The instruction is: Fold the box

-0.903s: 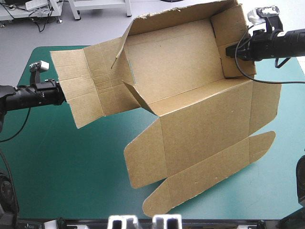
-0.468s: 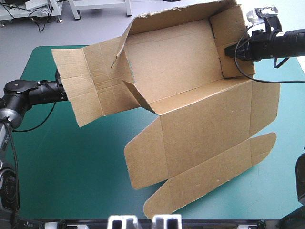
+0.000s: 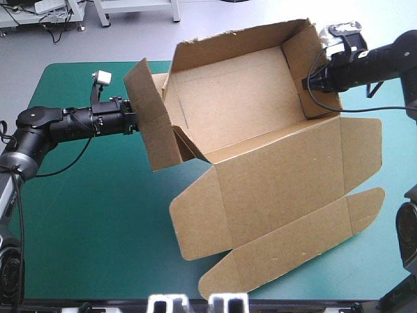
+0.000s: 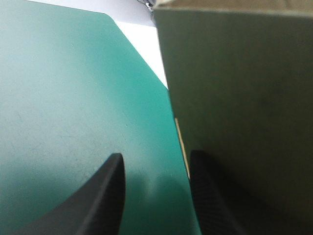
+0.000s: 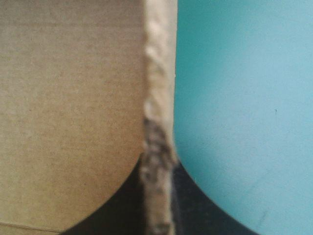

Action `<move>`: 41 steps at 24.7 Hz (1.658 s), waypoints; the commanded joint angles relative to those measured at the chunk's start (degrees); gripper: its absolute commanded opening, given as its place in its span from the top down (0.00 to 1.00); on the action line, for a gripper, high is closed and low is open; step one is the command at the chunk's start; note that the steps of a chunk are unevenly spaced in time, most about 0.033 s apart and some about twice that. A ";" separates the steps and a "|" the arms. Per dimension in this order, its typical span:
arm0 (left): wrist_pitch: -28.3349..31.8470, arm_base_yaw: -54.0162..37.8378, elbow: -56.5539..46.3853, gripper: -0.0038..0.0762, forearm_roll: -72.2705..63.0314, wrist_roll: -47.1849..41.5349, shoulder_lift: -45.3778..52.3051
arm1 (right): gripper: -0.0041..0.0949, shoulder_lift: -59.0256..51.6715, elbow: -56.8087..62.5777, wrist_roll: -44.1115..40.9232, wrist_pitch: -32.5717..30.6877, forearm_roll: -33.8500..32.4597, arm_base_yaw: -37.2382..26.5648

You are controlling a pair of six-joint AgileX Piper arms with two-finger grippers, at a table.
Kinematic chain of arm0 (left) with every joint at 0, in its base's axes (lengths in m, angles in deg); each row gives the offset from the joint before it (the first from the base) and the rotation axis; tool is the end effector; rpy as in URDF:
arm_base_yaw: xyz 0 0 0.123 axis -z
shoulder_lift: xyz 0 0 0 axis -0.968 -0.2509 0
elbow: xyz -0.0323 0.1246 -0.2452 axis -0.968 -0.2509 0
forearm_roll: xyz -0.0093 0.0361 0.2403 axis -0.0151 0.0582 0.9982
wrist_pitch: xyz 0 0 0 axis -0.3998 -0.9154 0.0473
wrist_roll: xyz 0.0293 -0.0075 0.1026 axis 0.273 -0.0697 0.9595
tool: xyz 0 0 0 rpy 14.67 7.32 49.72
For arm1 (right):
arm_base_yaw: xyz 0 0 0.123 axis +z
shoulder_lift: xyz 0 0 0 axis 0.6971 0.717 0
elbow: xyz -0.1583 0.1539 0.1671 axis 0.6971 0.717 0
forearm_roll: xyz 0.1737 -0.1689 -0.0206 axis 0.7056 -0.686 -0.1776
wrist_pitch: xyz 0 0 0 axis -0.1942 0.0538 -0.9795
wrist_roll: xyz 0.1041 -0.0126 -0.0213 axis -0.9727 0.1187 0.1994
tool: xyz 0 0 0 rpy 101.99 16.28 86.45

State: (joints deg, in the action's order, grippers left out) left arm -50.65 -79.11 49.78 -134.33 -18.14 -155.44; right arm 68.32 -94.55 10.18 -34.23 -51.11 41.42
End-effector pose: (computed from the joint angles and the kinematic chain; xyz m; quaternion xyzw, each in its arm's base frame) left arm 0.2970 -0.0802 0.3495 0.1524 0.7583 -0.5230 0.3580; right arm 0.3594 0.0382 0.4070 -0.1956 0.8920 0.1979 0.3563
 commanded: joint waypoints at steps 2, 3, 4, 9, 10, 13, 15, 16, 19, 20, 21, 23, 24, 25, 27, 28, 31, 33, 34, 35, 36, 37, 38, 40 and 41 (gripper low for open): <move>-5.66 0.32 1.39 0.51 -4.83 -0.08 2.33 | 0.98 -1.74 -1.59 -4.03 6.00 -1.83 5.72; -5.66 0.32 1.39 0.48 -4.83 -0.22 2.45 | 0.98 -1.63 -1.59 -5.29 6.80 -3.35 6.68; -5.66 0.32 1.39 0.45 -4.83 -1.31 2.59 | 0.98 -1.35 -1.59 -6.51 7.86 -5.52 8.02; -5.66 0.32 1.39 0.38 -5.07 -1.43 3.67 | 0.98 -0.48 -1.59 -8.71 10.96 -7.66 10.37; -5.66 0.32 1.39 0.38 -5.07 -1.54 3.90 | 0.98 -0.35 -1.59 -9.08 11.43 -7.66 10.37; -5.66 0.32 1.39 0.38 -4.98 -2.02 3.90 | 0.98 -0.13 -1.59 -10.04 11.54 -7.70 10.37; -5.66 0.32 1.39 0.38 -4.86 -2.11 3.90 | 0.98 -0.13 -1.59 -10.48 11.67 -7.70 10.37; -5.66 0.32 1.39 0.38 -5.11 -2.11 3.90 | 0.98 -0.13 -1.59 -10.45 11.83 -7.70 10.37; -4.28 0.32 1.39 0.38 -5.48 -2.11 3.90 | 0.98 0.00 -1.59 -12.57 12.48 -8.68 10.37; -3.07 0.32 1.39 0.38 -5.38 -2.11 3.90 | 0.98 0.10 -1.59 -13.15 12.64 -8.68 10.37; -2.28 0.32 1.39 0.38 -5.25 -2.11 3.90 | 0.98 0.13 -1.59 -13.15 12.88 -8.68 10.56; -1.69 0.32 1.39 0.38 -5.48 -2.11 3.90 | 0.98 0.38 -1.59 -13.15 13.15 -10.61 11.50; -2.12 0.10 1.39 0.37 -5.91 -1.92 3.90 | 0.98 0.70 -1.59 -14.03 13.15 -12.49 12.23; -2.72 0.10 1.39 0.37 -6.26 -1.65 3.90 | 0.98 0.94 -1.59 -14.83 13.31 -13.76 12.88; -2.60 0.10 1.39 0.37 -6.04 -1.49 3.90 | 0.98 1.69 -1.59 -15.22 14.92 -13.28 13.97; -2.08 0.10 1.39 0.37 -5.35 -1.49 3.90 | 0.98 1.86 -1.59 -15.32 15.45 -13.37 14.39; 3.29 0.10 1.39 0.37 1.82 -4.49 3.90 | 0.98 2.84 -1.59 -17.10 16.77 -14.72 16.14; 7.20 0.10 1.39 0.37 5.99 -7.02 3.90 | 0.98 3.25 -1.59 -18.08 17.42 -15.27 16.88; 9.22 0.10 1.39 0.37 7.83 -8.20 3.90 | 0.98 3.51 -1.59 -18.24 17.82 -15.27 17.23; 11.10 0.10 1.39 0.37 9.31 -9.33 3.90 | 0.98 3.52 -1.59 -18.51 18.08 -15.00 17.31; 12.51 0.10 1.39 0.37 10.15 -10.09 3.90 | 0.98 3.65 -1.59 -18.51 18.35 -15.02 17.71; 14.00 0.10 1.39 0.37 10.81 -10.93 3.90 | 0.98 3.91 -1.59 -18.68 18.67 -15.27 18.00; 16.30 0.21 1.39 0.37 11.11 -12.20 3.90 | 0.98 4.04 -1.59 -19.56 19.42 -15.55 18.40; 19.60 0.97 1.39 0.37 11.80 -14.43 3.90 | 0.98 4.54 -1.59 -20.84 20.62 -16.35 19.56; 20.86 1.47 1.39 0.37 12.69 -15.18 3.90 | 0.98 4.85 -1.59 -21.54 20.75 -17.01 19.95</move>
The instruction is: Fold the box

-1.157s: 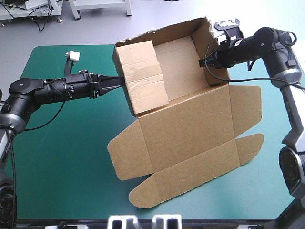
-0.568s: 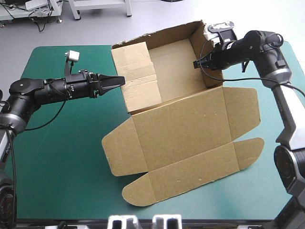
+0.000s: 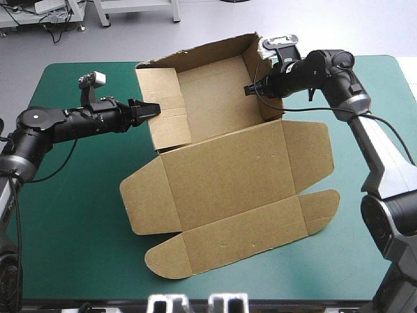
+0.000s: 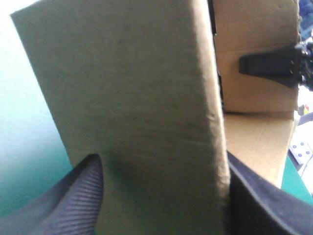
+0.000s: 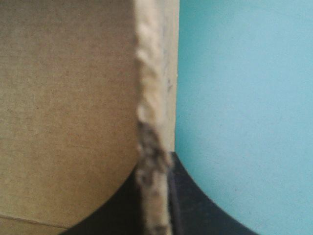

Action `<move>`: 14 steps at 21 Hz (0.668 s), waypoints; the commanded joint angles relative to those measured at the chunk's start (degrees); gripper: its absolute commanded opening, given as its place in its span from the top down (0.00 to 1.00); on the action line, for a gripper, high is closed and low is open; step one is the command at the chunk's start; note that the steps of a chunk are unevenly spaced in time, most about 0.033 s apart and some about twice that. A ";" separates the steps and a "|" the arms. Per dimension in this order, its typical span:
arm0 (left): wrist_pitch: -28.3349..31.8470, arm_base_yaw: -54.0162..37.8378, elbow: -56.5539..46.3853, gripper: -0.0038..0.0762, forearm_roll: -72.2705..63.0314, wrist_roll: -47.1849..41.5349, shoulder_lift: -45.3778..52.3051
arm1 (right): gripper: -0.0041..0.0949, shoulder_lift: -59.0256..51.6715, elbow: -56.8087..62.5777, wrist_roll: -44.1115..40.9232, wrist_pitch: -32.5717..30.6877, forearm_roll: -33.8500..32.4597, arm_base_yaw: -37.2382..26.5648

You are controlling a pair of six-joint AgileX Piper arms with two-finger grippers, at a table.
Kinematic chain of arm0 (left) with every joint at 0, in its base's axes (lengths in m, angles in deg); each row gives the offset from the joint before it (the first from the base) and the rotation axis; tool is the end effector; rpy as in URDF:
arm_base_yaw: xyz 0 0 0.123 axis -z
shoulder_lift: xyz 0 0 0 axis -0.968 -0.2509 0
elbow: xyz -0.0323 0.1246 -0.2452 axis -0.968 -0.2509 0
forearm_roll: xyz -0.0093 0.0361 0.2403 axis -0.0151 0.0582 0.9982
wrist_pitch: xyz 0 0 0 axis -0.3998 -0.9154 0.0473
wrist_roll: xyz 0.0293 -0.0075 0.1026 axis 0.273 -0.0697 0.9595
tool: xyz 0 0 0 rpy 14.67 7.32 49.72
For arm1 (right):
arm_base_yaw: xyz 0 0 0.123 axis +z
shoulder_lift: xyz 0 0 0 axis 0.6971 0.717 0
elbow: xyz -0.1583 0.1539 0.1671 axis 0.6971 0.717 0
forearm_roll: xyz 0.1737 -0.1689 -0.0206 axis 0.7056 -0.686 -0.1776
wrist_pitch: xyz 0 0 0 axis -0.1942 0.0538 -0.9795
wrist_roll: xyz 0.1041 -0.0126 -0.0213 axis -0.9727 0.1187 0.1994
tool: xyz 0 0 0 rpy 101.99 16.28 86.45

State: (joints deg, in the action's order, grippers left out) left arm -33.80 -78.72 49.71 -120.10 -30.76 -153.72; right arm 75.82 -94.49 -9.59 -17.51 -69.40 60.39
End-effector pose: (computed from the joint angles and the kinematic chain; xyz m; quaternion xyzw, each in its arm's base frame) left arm 0.3118 -0.0608 0.3349 0.0498 0.8355 -0.3963 0.3774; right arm 0.3955 0.1383 0.3624 -0.1679 0.9031 0.1512 0.3652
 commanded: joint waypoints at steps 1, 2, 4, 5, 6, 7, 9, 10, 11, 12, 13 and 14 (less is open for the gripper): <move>6.96 2.88 1.45 0.37 1.15 -4.33 2.18 | 0.98 -1.88 -1.65 -3.73 4.46 -1.05 2.19; 8.38 3.98 1.45 0.37 2.78 -5.09 2.18 | 0.98 -1.64 -1.65 -4.57 4.74 -1.92 2.77; 14.33 7.67 1.45 0.39 11.30 -11.12 2.18 | 0.98 -0.16 -1.65 -6.76 5.29 -5.72 4.87; 16.23 8.93 1.45 0.39 14.97 -13.79 2.18 | 0.98 0.21 -1.65 -8.11 5.57 -6.84 5.54; 17.91 10.04 1.45 0.39 18.76 -16.95 2.18 | 0.98 0.71 -1.65 -8.75 5.72 -7.59 6.11; 20.08 11.62 1.45 0.39 26.73 -23.19 2.06 | 0.98 1.24 -1.65 -11.18 6.18 -8.91 6.79; 21.40 12.79 1.45 0.39 37.36 -32.58 1.82 | 0.98 1.94 -1.65 -14.68 6.70 -11.01 7.99; 21.28 12.96 1.45 0.40 40.63 -35.78 1.54 | 0.98 2.05 -1.65 -15.91 6.85 -11.47 8.38; 20.29 12.96 1.45 0.44 45.02 -39.03 0.89 | 0.98 2.28 -1.65 -16.93 6.85 -11.77 8.81; 19.58 12.96 1.45 0.45 45.96 -39.72 0.58 | 0.98 2.41 -1.65 -17.92 6.85 -12.22 9.20; 18.39 12.96 1.45 0.47 46.98 -40.59 -0.18 | 0.98 2.79 -1.65 -17.94 6.98 -12.52 9.56; 17.44 12.96 1.45 0.47 46.76 -41.25 -0.78 | 0.98 2.90 -1.65 -18.07 6.98 -13.09 9.70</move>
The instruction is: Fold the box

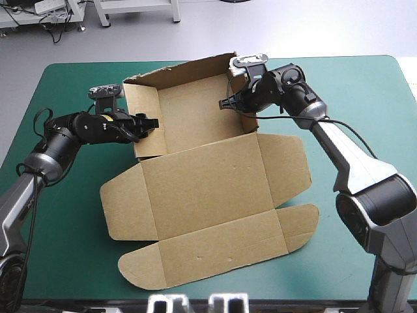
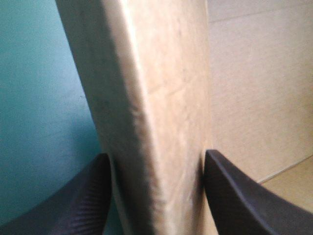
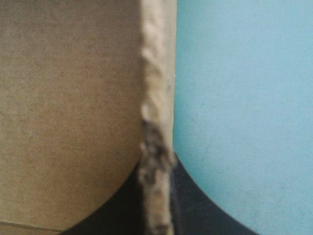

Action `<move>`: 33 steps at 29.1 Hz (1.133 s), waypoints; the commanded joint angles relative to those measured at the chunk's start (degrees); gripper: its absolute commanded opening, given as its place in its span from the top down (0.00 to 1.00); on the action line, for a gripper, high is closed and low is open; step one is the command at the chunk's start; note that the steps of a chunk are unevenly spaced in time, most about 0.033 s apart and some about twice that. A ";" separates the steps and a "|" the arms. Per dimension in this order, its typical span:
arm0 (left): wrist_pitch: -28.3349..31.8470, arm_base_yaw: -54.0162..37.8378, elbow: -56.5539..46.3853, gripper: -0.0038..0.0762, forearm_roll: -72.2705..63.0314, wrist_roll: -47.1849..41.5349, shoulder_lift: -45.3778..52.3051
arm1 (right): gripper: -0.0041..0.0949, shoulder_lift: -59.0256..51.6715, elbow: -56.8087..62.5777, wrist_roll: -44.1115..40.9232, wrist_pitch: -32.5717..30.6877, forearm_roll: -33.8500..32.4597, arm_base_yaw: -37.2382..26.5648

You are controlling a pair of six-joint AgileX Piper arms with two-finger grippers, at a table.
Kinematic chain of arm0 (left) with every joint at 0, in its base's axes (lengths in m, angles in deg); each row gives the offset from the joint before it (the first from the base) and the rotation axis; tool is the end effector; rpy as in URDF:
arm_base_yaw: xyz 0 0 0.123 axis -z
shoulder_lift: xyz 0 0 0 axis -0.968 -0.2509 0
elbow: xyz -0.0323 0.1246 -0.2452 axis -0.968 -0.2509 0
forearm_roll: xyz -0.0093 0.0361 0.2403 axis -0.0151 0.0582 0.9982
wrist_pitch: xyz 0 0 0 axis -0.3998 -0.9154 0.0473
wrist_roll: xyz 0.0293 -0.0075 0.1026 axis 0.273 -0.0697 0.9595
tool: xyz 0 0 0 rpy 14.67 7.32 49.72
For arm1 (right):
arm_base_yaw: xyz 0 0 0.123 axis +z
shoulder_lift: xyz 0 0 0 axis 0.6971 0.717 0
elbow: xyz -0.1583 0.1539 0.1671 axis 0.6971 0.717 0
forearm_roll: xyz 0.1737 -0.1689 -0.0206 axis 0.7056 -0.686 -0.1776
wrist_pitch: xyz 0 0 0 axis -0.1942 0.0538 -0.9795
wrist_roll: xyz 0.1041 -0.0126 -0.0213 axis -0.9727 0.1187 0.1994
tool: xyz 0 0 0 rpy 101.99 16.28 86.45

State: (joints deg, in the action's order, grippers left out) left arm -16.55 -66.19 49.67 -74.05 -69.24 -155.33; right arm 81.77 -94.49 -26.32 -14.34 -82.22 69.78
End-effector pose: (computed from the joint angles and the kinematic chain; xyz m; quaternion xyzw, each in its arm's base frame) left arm 0.3218 -0.0759 0.2966 -0.0040 0.9194 -0.1775 0.3510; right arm 0.4005 0.1954 0.3186 -0.1370 0.9246 0.1201 0.3345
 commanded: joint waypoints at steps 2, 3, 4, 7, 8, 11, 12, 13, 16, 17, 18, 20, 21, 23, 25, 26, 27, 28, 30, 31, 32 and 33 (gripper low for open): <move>-0.79 0.44 1.60 0.47 -0.41 -3.13 -0.41 | 0.98 -2.56 -1.65 -1.18 3.23 -0.47 0.43; -0.78 0.44 1.74 0.48 -0.97 -3.52 -0.87 | 0.98 -2.40 -1.65 -0.79 3.06 -0.61 0.43; -0.92 0.44 1.91 0.49 -0.97 -4.19 -1.24 | 0.98 -2.35 -1.65 -0.79 3.06 -0.73 0.43; -0.65 0.92 2.96 0.55 -0.97 -4.74 -2.35 | 0.98 -1.95 -1.65 -0.69 1.86 -1.86 0.43; -0.66 0.97 3.29 0.59 -0.97 -4.85 -2.64 | 0.98 -1.56 -1.65 -1.13 0.98 -2.56 0.43; -0.88 1.43 4.97 0.69 -1.08 -5.00 -3.59 | 0.98 -0.22 -1.65 -2.02 -2.70 -3.41 0.43; -1.13 1.47 5.70 0.74 -1.39 -5.00 -4.09 | 0.98 0.50 -1.65 -2.02 -3.98 -3.67 0.43; -1.47 1.47 6.47 0.77 -1.48 -5.00 -4.55 | 0.98 0.97 -1.65 -2.02 -5.03 -3.78 0.43; -4.03 1.47 8.78 0.85 -1.48 -5.00 -6.17 | 0.98 2.40 -1.65 -2.02 -8.16 -3.78 0.33; -5.44 1.47 9.63 0.87 -1.37 -4.73 -6.97 | 0.98 2.87 -1.65 -1.91 -8.99 -3.78 0.33; -6.86 1.47 10.39 0.90 -0.82 -4.75 -7.80 | 0.98 3.16 -1.65 -1.33 -9.36 -3.78 0.33; -10.95 1.47 12.70 0.94 -0.18 -4.10 -9.68 | 0.98 3.54 -1.75 -1.00 -9.84 -3.41 0.33; -12.47 1.47 13.62 0.96 -0.18 -3.52 -10.49 | 0.98 3.68 -1.75 -1.00 -9.84 -3.14 0.33; -15.59 1.72 15.85 0.97 -0.28 -3.52 -12.26 | 0.98 3.68 -1.75 -1.00 -9.84 -2.92 0.33; -17.64 2.74 17.89 0.97 0.43 -3.52 -13.51 | 0.98 3.68 -1.75 -1.00 -9.98 -2.59 0.33; -18.31 3.56 18.80 0.97 1.09 -3.52 -14.03 | 0.98 3.68 -1.75 -1.00 -10.13 -2.59 0.33; -18.68 4.34 19.40 0.97 2.35 -3.88 -14.61 | 0.98 3.68 -1.75 -1.00 -10.43 -2.59 0.33; -19.11 5.41 20.17 0.97 3.83 -4.33 -15.07 | 0.98 3.68 -1.75 -1.00 -11.01 -2.59 0.33; -19.88 7.61 21.60 0.97 7.75 -5.80 -16.00 | 0.98 3.76 -1.75 -1.00 -12.50 -2.59 0.22; -20.46 8.46 22.12 0.97 9.43 -6.54 -16.60 | 0.98 3.76 -1.75 -1.00 -13.48 -2.59 0.24; -21.51 9.43 22.89 0.97 11.35 -7.53 -17.25 | 0.98 3.81 -1.75 -0.91 -14.63 -2.22 0.00; -22.78 10.21 23.67 0.97 12.46 -7.74 -17.93 | 0.98 4.06 -1.75 -0.76 -15.64 -2.22 -0.15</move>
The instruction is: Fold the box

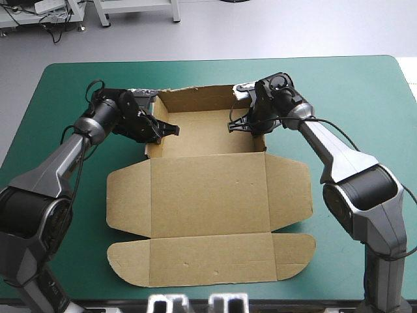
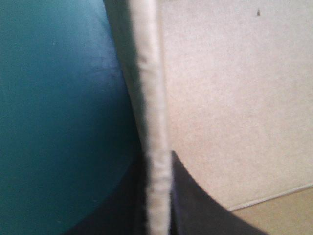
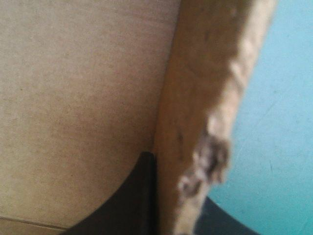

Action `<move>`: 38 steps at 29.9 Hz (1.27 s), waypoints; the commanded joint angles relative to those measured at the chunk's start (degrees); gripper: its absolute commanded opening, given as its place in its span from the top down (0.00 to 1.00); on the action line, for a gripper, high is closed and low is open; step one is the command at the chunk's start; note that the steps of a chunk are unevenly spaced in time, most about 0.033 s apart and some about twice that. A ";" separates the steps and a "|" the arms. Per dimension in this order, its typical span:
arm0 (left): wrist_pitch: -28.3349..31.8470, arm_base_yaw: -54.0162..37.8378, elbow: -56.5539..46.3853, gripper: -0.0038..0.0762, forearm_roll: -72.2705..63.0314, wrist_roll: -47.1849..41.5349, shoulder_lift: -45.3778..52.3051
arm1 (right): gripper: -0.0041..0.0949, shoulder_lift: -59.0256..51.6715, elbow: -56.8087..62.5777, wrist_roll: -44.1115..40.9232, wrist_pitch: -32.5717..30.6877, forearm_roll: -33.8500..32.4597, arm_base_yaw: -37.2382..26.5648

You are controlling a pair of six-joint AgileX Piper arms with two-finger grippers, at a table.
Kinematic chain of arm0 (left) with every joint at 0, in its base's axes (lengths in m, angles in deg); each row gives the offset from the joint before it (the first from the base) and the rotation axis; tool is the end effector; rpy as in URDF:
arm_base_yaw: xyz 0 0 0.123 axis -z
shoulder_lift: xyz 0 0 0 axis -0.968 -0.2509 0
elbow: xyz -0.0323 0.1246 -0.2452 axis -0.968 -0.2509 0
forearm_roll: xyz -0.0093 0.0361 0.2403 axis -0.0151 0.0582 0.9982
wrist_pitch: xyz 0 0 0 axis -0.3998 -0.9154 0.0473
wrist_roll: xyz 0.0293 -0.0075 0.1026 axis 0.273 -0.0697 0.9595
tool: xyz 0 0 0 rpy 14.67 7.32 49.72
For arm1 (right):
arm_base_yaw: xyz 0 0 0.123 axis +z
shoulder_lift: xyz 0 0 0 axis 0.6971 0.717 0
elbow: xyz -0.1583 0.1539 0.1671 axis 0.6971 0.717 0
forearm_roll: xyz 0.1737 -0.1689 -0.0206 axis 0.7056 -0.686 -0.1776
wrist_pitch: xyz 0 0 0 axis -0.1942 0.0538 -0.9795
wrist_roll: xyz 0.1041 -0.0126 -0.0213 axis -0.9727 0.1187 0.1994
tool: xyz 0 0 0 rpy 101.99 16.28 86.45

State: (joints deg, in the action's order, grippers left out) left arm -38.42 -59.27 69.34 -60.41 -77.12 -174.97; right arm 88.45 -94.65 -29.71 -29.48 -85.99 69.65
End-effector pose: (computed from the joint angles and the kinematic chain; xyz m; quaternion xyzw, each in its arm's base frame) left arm 0.3678 -0.1205 0.2508 0.0726 0.9781 -0.0997 0.1677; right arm 0.3989 0.1870 0.2533 -0.1240 0.9770 0.0422 0.1683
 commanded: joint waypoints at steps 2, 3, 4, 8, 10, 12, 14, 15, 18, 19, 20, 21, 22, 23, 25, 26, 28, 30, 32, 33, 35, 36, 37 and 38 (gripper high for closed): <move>-2.92 4.04 5.33 0.97 -0.29 -0.02 0.33 | 0.98 -2.28 -1.59 2.75 -3.26 2.20 -0.31; -3.48 4.30 5.66 0.97 -0.29 -0.02 -0.35 | 0.98 -2.16 -1.59 3.23 -4.03 2.59 -0.63; -3.88 4.30 5.90 0.97 -0.93 -0.02 -0.91 | 0.98 -1.92 -1.59 3.56 -4.70 3.17 -0.78; -4.49 4.30 6.17 0.97 -1.49 -0.02 -2.13 | 0.98 -1.36 -1.59 3.91 -5.45 4.45 -1.28; -4.53 4.30 6.30 0.97 -1.23 -0.02 -2.24 | 0.98 -1.27 -1.59 4.06 -5.18 4.45 -1.28; -4.39 4.30 6.30 0.97 -1.21 -0.02 -2.24 | 0.98 -1.27 -1.59 4.16 -4.82 4.45 -1.28; -4.57 4.30 6.40 0.97 -1.12 0.22 -2.24 | 0.98 -1.27 -1.59 4.16 -4.82 4.64 -1.28; -4.89 4.30 6.40 0.96 -0.99 0.22 -2.24 | 0.98 -1.27 -1.59 4.16 -4.82 4.90 -1.28; -6.80 4.30 6.55 0.95 -0.99 1.65 -2.24 | 0.97 -1.27 -1.59 4.16 -5.49 5.06 -1.28; -7.87 4.30 6.89 0.94 -0.99 2.96 -2.24 | 0.96 -1.27 -1.59 4.67 -5.89 4.94 -1.28; -9.54 4.30 7.64 0.89 -0.72 4.78 -2.24 | 0.93 -1.27 -1.59 5.44 -5.89 4.94 -1.28; -10.56 4.30 8.24 0.85 -0.38 5.45 -2.24 | 0.88 -1.27 -1.59 5.96 -5.89 4.94 -1.28; -11.76 4.30 9.11 0.80 0.26 5.46 -2.14 | 0.84 -1.40 -1.59 6.20 -5.89 5.34 -1.28; -12.60 4.30 10.06 0.72 0.76 5.59 -1.87 | 0.78 -1.49 -1.59 6.69 -5.89 6.06 -1.28; -13.00 4.30 11.62 0.57 1.14 6.00 -1.14 | 0.64 -1.49 -1.59 6.98 -5.89 7.20 -1.28; -13.11 4.30 12.70 0.48 1.61 6.00 -0.77 | 0.55 -1.64 -1.59 6.98 -5.89 8.13 -1.28; -13.48 4.30 14.18 0.35 3.04 5.05 -0.31 | 0.37 -1.75 -1.59 7.28 -5.89 8.99 -1.28; -14.50 4.30 15.90 0.27 5.31 3.97 -0.14 | 0.24 -1.99 -1.59 7.37 -5.89 8.46 -1.28; -16.06 4.30 17.11 0.25 7.45 3.70 -0.14 | 0.18 -2.41 -1.59 7.37 -5.89 6.85 -1.37; -16.86 4.30 17.53 0.25 8.18 3.70 -0.14 | 0.17 -2.68 -1.70 7.37 -5.89 5.85 -1.37; -17.43 4.30 17.79 0.25 9.80 3.70 0.02 | 0.17 -3.69 -2.09 7.37 -5.89 3.92 -1.37; -17.43 4.30 17.79 0.25 9.90 3.70 0.15 | 0.17 -4.11 -2.48 7.49 -5.89 3.29 -1.37; -17.43 4.30 17.79 0.25 9.90 3.70 0.37 | 0.17 -4.82 -3.03 7.73 -5.89 2.87 -1.37; -17.30 4.30 17.79 0.25 9.90 3.70 0.47 | 0.17 -5.52 -3.75 8.10 -5.89 2.74 -1.37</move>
State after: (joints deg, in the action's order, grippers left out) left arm -52.54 -55.33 85.25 -51.01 -72.76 -178.28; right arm 88.71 -95.28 -22.78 -34.04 -81.89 68.45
